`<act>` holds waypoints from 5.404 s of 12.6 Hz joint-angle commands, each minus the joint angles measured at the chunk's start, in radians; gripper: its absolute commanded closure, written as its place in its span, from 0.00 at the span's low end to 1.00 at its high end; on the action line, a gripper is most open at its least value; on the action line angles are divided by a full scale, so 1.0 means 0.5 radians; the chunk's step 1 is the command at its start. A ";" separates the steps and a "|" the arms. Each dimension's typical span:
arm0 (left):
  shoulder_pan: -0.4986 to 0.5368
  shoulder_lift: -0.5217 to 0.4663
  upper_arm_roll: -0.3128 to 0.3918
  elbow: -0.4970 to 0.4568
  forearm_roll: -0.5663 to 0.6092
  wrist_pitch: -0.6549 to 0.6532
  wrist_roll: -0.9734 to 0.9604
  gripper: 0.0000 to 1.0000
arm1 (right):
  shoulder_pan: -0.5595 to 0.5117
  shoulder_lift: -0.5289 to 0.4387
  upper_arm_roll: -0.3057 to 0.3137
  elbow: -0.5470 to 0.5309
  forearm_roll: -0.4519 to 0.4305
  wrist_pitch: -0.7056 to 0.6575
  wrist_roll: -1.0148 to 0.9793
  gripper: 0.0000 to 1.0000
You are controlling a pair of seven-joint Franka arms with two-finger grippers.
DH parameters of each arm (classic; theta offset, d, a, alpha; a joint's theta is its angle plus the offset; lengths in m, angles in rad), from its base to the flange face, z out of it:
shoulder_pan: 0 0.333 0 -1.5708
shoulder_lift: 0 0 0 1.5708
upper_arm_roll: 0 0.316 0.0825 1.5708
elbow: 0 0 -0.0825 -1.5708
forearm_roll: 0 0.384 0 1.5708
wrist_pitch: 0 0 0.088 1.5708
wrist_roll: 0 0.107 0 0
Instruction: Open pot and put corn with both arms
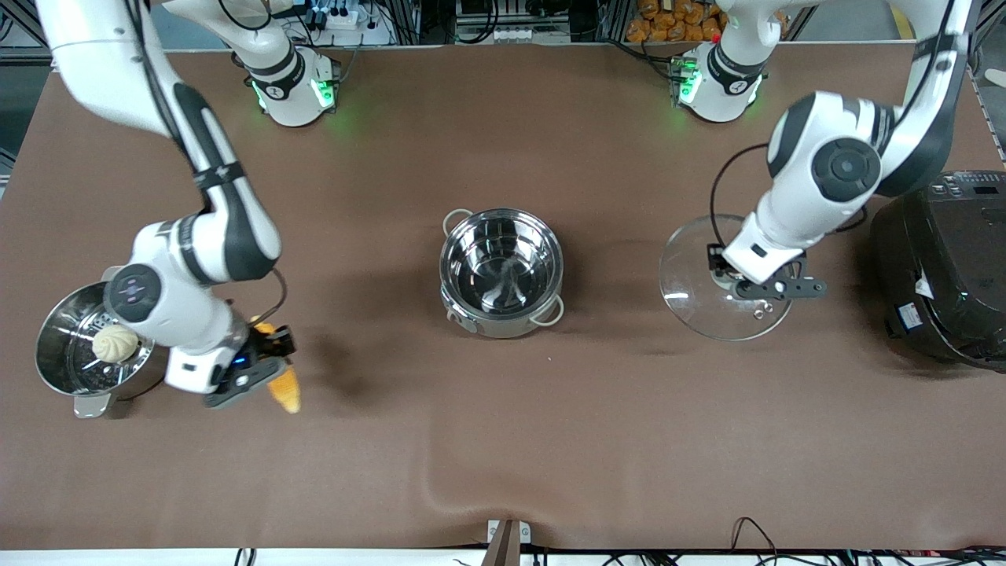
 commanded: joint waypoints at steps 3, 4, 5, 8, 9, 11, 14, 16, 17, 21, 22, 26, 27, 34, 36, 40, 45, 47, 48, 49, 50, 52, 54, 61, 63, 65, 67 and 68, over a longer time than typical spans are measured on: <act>0.319 0.330 -0.016 -0.181 -0.036 0.516 0.368 1.00 | 0.474 -0.090 -0.009 0.299 -0.033 -0.641 0.233 1.00; 0.322 0.383 -0.016 -0.168 -0.036 0.516 0.365 1.00 | 0.560 -0.090 -0.006 0.391 -0.027 -0.816 0.359 1.00; 0.322 0.423 -0.010 -0.168 -0.036 0.516 0.365 1.00 | 0.631 -0.090 -0.003 0.441 -0.015 -0.879 0.472 1.00; 0.389 0.490 -0.007 -0.126 -0.036 0.516 0.341 0.78 | 0.938 -0.054 -0.012 0.453 -0.042 -0.824 0.755 1.00; 0.390 0.524 -0.004 -0.068 -0.036 0.513 0.335 0.01 | 0.996 -0.026 -0.012 0.450 -0.082 -0.699 0.762 1.00; 0.384 0.503 -0.004 0.067 -0.036 0.440 0.341 0.00 | 1.131 0.072 -0.012 0.453 -0.180 -0.573 0.765 1.00; 0.353 0.481 -0.025 0.658 -0.021 -0.355 0.328 0.00 | 1.236 0.195 -0.012 0.456 -0.340 -0.416 0.765 1.00; 0.295 0.481 -0.029 1.066 -0.018 -0.920 0.289 0.00 | 1.270 0.259 -0.015 0.475 -0.398 -0.349 0.762 1.00; 0.288 0.472 -0.029 1.202 -0.015 -1.090 0.292 0.00 | 1.273 0.275 -0.015 0.484 -0.407 -0.345 0.765 1.00; 0.288 0.188 -0.047 1.271 0.040 -1.272 0.319 0.00 | 1.294 0.351 -0.015 0.487 -0.420 -0.235 0.768 0.85; 0.291 0.147 -0.080 1.277 0.037 -1.291 0.319 0.00 | 1.291 0.345 -0.015 0.484 -0.414 -0.238 0.768 0.01; 0.294 -0.006 -0.237 1.329 0.041 -1.291 0.285 0.00 | 1.267 0.241 -0.018 0.481 -0.383 -0.351 0.774 0.00; 0.297 -0.037 -0.237 1.326 0.037 -1.291 0.285 0.00 | 1.252 0.186 -0.018 0.484 -0.383 -0.449 0.798 0.00; 0.142 -0.129 -0.112 1.317 0.013 -1.291 0.316 0.00 | 0.780 -0.164 -0.015 0.484 -0.248 -0.821 0.878 0.00; -0.119 -0.184 0.167 1.298 0.001 -1.294 0.338 0.00 | 0.617 -0.170 -0.018 0.478 -0.254 -0.946 0.875 0.00; -0.484 -0.239 0.551 1.264 -0.015 -1.355 0.338 0.00 | 0.158 -0.219 -0.015 0.454 -0.273 -1.100 0.863 0.00; -0.445 -0.239 0.563 1.274 -0.127 -1.383 0.319 0.00 | -0.224 -0.611 -0.021 0.123 -0.276 -1.100 0.581 0.00; -0.375 -0.240 0.566 1.271 -0.269 -1.426 0.295 0.00 | -0.230 -0.816 -0.021 0.036 -0.276 -1.131 0.581 0.00; -0.356 -0.240 0.567 1.268 -0.285 -1.438 0.283 0.00 | -0.243 -0.887 -0.018 0.042 -0.276 -1.188 0.581 0.00; -0.356 -0.240 0.567 1.271 -0.282 -1.444 0.267 0.00 | -0.246 -0.943 -0.018 0.054 -0.273 -1.235 0.587 0.00; -0.356 -0.240 0.570 1.274 -0.282 -1.453 0.267 0.00 | -0.249 -0.986 -0.018 0.061 -0.257 -1.259 0.611 0.00; -0.359 -0.236 0.567 1.283 -0.257 -1.453 0.264 0.00 | -0.273 -1.023 -0.018 0.082 -0.218 -1.284 0.657 0.00; -0.356 -0.240 0.570 1.283 -0.254 -1.453 0.264 0.00 | -0.279 -1.023 -0.018 0.122 -0.132 -1.342 0.816 0.00; -0.347 -0.378 0.573 1.129 -0.251 -1.469 0.150 0.00 | -0.286 -1.008 -0.024 0.306 -0.098 -1.428 0.698 0.00; -0.347 -0.365 0.573 1.157 -0.251 -1.469 0.150 0.00 | -0.286 -0.989 -0.024 0.337 -0.095 -1.444 0.691 0.00; -0.344 -0.359 0.576 1.160 -0.251 -1.472 0.153 0.00 | -0.286 -0.980 -0.024 0.337 -0.095 -1.441 0.676 0.00; -0.347 -0.359 0.576 1.163 -0.251 -1.472 0.154 0.00 | -0.289 -0.974 -0.024 0.343 -0.095 -1.441 0.612 0.00; -0.347 -0.359 0.576 1.163 -0.230 -1.472 0.154 0.00 | -0.292 -0.974 -0.024 0.346 -0.095 -1.438 0.608 0.00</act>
